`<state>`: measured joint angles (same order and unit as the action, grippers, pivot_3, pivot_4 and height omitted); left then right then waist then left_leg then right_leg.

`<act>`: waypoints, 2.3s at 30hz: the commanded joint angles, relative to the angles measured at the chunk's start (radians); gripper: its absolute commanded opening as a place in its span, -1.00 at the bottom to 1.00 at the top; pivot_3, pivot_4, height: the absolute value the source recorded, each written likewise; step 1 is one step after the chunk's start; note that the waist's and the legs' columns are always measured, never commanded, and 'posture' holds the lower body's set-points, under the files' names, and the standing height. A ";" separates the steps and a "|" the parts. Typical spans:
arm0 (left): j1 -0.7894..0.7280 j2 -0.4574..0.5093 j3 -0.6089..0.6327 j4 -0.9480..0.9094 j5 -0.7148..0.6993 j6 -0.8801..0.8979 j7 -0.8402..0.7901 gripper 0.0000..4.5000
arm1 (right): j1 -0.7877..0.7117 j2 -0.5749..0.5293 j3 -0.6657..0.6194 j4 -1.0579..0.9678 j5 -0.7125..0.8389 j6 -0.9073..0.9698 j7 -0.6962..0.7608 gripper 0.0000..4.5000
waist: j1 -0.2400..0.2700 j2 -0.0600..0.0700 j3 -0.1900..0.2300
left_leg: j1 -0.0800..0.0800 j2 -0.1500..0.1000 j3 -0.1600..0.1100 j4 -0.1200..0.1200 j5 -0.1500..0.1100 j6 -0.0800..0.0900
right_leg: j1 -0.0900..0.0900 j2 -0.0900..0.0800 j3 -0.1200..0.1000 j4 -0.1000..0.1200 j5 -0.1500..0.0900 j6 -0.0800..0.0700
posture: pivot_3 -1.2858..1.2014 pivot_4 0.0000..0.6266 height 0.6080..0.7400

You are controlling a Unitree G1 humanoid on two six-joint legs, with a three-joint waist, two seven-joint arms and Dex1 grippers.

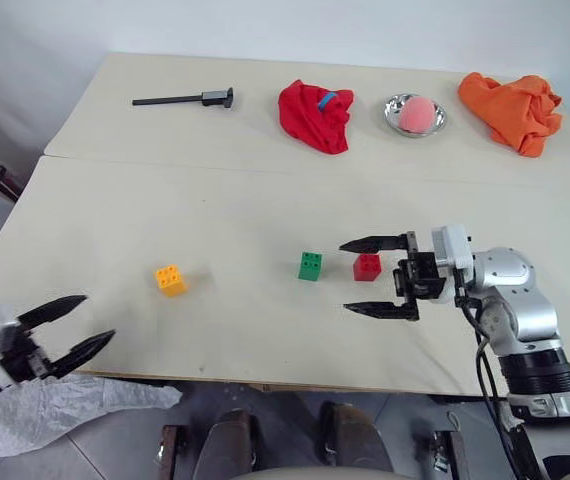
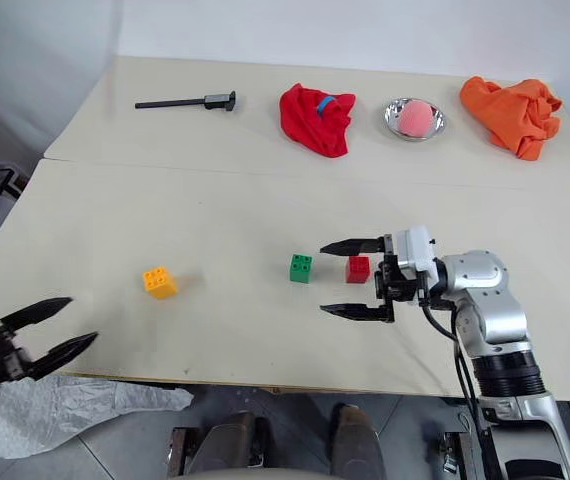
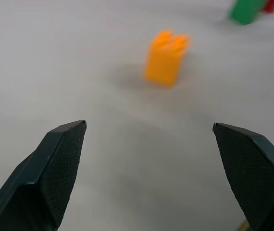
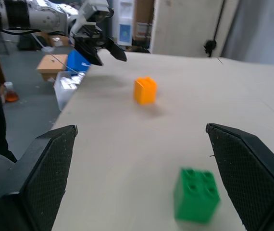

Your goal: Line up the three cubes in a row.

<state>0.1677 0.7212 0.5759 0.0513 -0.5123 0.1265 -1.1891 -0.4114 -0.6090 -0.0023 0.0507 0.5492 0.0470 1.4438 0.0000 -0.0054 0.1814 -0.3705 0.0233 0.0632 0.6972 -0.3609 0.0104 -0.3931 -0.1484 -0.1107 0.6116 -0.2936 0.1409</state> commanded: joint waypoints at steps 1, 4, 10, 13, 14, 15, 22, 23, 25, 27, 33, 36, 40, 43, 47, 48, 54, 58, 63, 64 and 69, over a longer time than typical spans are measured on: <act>-0.103 0.004 -0.102 0.020 0.042 -0.024 0.027 0.99 | 0.022 -0.035 -0.046 0.015 0.006 -0.009 0.015 1.00 | -0.001 0.000 0.000 | 0.000 -0.003 0.002 0.000 0.000 0.000 | 0.000 0.000 0.000 0.000 0.000 0.000 | 0.03 -0.52 1.00; -0.198 0.016 -0.179 0.109 0.083 -0.054 0.010 0.99 | 0.044 -0.044 -0.055 0.005 0.004 -0.016 0.005 1.00 | -0.006 0.000 0.000 | 0.000 -0.005 0.003 0.000 0.000 0.000 | 0.000 0.001 0.000 0.000 0.000 0.000 | 0.03 -0.52 1.00; -0.333 0.023 -0.279 0.247 0.121 -0.109 -0.041 0.72 | 0.095 -0.052 -0.087 -0.051 0.004 -0.014 -0.044 1.00 | -0.023 0.000 0.000 | 0.000 -0.004 0.007 0.000 0.000 0.000 | -0.001 0.001 -0.001 0.001 0.000 0.000 | 0.03 -0.52 1.00; -0.395 0.023 -0.305 0.292 0.125 -0.128 -0.059 0.31 | 0.125 -0.061 -0.100 -0.074 0.004 -0.013 -0.064 1.00 | -0.022 0.000 0.000 | 0.000 -0.005 0.008 0.000 0.000 0.000 | -0.001 0.001 -0.001 0.001 0.000 0.000 | 0.03 -0.52 1.00; -0.408 0.023 -0.312 0.296 0.124 -0.130 -0.064 0.19 | 0.131 -0.063 -0.104 -0.076 0.004 -0.014 -0.067 1.00 | -0.022 0.000 0.000 | 0.000 -0.005 0.008 0.000 0.000 0.000 | -0.001 0.001 -0.001 0.001 0.000 0.000 | 0.03 -0.52 1.00; -0.428 0.022 -0.319 0.305 0.119 -0.130 -0.076 0.02 | 0.141 -0.066 -0.108 -0.082 0.004 -0.014 -0.072 1.00 | -0.022 0.000 0.000 | 0.000 -0.005 0.008 0.000 0.000 0.000 | -0.001 0.001 -0.001 0.001 0.000 0.000 | 0.03 -0.52 1.00; -0.650 -0.006 -0.472 0.334 0.110 -0.088 -0.284 -0.33 | 0.238 -0.098 -0.161 -0.128 0.008 0.001 -0.115 1.00 | 0.000 0.000 0.000 | -0.001 -0.005 0.009 0.002 0.000 0.000 | -0.001 0.001 -0.001 0.001 0.000 0.000 | 0.03 -0.52 1.00; -0.708 -0.018 -0.511 0.381 0.141 -0.119 -0.316 -0.33 | 0.254 -0.103 -0.171 -0.134 0.010 0.002 -0.122 1.00 | 0.005 0.000 0.000 | -0.001 -0.005 0.009 0.002 0.000 0.000 | 0.000 0.001 -0.001 0.001 0.000 0.000 | 0.03 -0.52 1.00; -0.835 -0.059 -0.569 0.517 0.194 -0.182 -0.362 -0.33 | 0.284 -0.110 -0.191 -0.151 0.014 0.002 -0.138 1.00 | 0.015 0.000 0.000 | -0.001 -0.007 0.009 0.002 0.000 0.000 | 0.000 0.001 -0.001 0.001 0.000 0.000 | 0.03 -0.52 1.00; -0.940 -0.100 -0.612 0.655 0.241 -0.259 -0.395 -0.33 | 0.307 -0.113 -0.208 -0.166 0.020 0.006 -0.152 1.00 | 0.021 0.000 0.000 | -0.001 -0.007 0.009 0.002 0.000 0.001 | 0.000 0.001 -0.001 0.000 0.000 0.001 | 0.03 -0.52 1.00; -1.166 -0.210 -0.718 1.039 0.392 -0.486 -0.412 -0.33 | 0.381 -0.115 -0.260 -0.216 0.021 0.001 -0.194 1.00 | 0.019 0.000 0.000 | -0.001 -0.007 0.011 0.001 0.000 0.001 | -0.001 0.001 -0.002 -0.001 0.001 0.001 | 0.03 -0.52 1.00; -1.220 -0.243 -0.722 1.137 0.421 -0.525 -0.408 -0.33 | 0.417 -0.111 -0.288 -0.244 0.024 -0.002 -0.221 1.00 | 0.021 -0.001 0.000 | -0.001 -0.007 0.011 0.001 0.000 0.002 | -0.001 0.001 -0.002 -0.002 0.001 0.002 | 0.03 -0.52 1.00; -1.251 -0.278 -0.710 1.179 0.426 -0.561 -0.425 -0.33 | 0.463 -0.105 -0.304 -0.280 0.026 0.000 -0.244 1.00 | 0.023 -0.001 0.000 | -0.001 -0.007 0.011 0.001 0.000 0.002 | -0.001 0.001 -0.002 -0.001 0.001 0.002 | 0.03 -0.52 1.00; -1.257 -0.295 -0.711 1.190 0.426 -0.562 -0.425 -0.33 | 0.482 -0.104 -0.309 -0.292 0.025 -0.001 -0.254 1.00 | 0.023 -0.001 0.000 | -0.002 -0.007 0.011 0.001 0.000 0.003 | -0.001 0.001 -0.002 -0.002 0.001 0.002 | 0.03 -0.52 1.00; -1.258 -0.304 -0.707 1.199 0.436 -0.545 -0.425 -0.33 | 0.485 -0.104 -0.305 -0.289 0.025 -0.004 -0.259 1.00 | 0.024 -0.001 0.000 | -0.002 -0.007 0.011 0.001 0.000 0.003 | -0.001 0.001 -0.002 -0.002 0.001 0.002 | 0.03 -0.52 1.00; -1.257 -0.302 -0.696 1.200 0.432 -0.537 -0.418 -0.17 | 0.479 -0.102 -0.299 -0.281 0.023 -0.006 -0.259 1.00 | 0.024 -0.001 0.000 | -0.002 -0.007 0.011 0.001 0.000 0.003 | -0.001 0.001 -0.002 -0.002 0.001 0.002 | 0.03 -0.52 1.00; -1.220 -0.214 -0.669 1.107 0.320 -0.477 -0.425 0.64 | 0.435 -0.114 -0.276 -0.214 0.028 -0.016 -0.204 1.00 | 0.016 -0.001 0.000 | -0.002 -0.006 0.011 0.001 0.000 0.003 | -0.001 0.001 -0.002 -0.001 0.001 0.002 | 0.03 -0.52 1.00; -1.096 -0.084 -0.680 0.888 0.154 -0.336 -0.425 0.89 | 0.369 -0.155 -0.281 -0.108 0.041 -0.005 -0.113 1.00 | -0.004 -0.001 0.000 | -0.001 -0.006 0.011 0.001 0.000 0.003 | -0.001 0.001 -0.002 -0.001 0.001 0.002 | 0.03 -0.52 1.00; -0.833 0.040 -0.540 0.608 0.073 -0.356 -0.347 0.89 | 0.236 -0.182 -0.257 0.062 0.041 -0.017 0.000 1.00 | -0.013 -0.001 0.001 | 0.000 -0.005 0.010 0.002 0.000 0.003 | -0.001 0.001 -0.002 0.000 0.001 0.002 | 0.03 -0.52 1.00; -0.751 0.055 -0.480 0.521 0.036 -0.344 -0.307 0.89 | 0.204 -0.182 -0.254 0.098 0.049 -0.021 0.035 1.00 | -0.012 -0.001 0.001 | 0.000 -0.005 0.010 0.002 0.000 0.003 | 0.000 0.000 -0.002 0.000 0.001 0.002 | 0.03 -0.52 1.00; -0.470 0.104 -0.343 0.244 -0.056 -0.190 -0.236 0.89 | 0.086 -0.145 -0.224 0.199 0.058 -0.046 0.129 1.00 | -0.015 0.000 0.001 | 0.000 -0.004 0.003 0.002 0.000 0.003 | -0.001 0.000 -0.002 -0.001 0.001 0.002 | 0.03 -0.52 1.00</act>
<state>-0.3084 0.8075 0.1969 0.3717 -0.5285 -0.1037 -1.4466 -0.3084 -0.7618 -0.2231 0.2454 0.5833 0.0185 1.5228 -0.0146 -0.0054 0.1824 -0.3702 0.0187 0.0658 0.6995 -0.3614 0.0132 -0.3931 -0.1489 -0.1124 0.6118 -0.2925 0.1430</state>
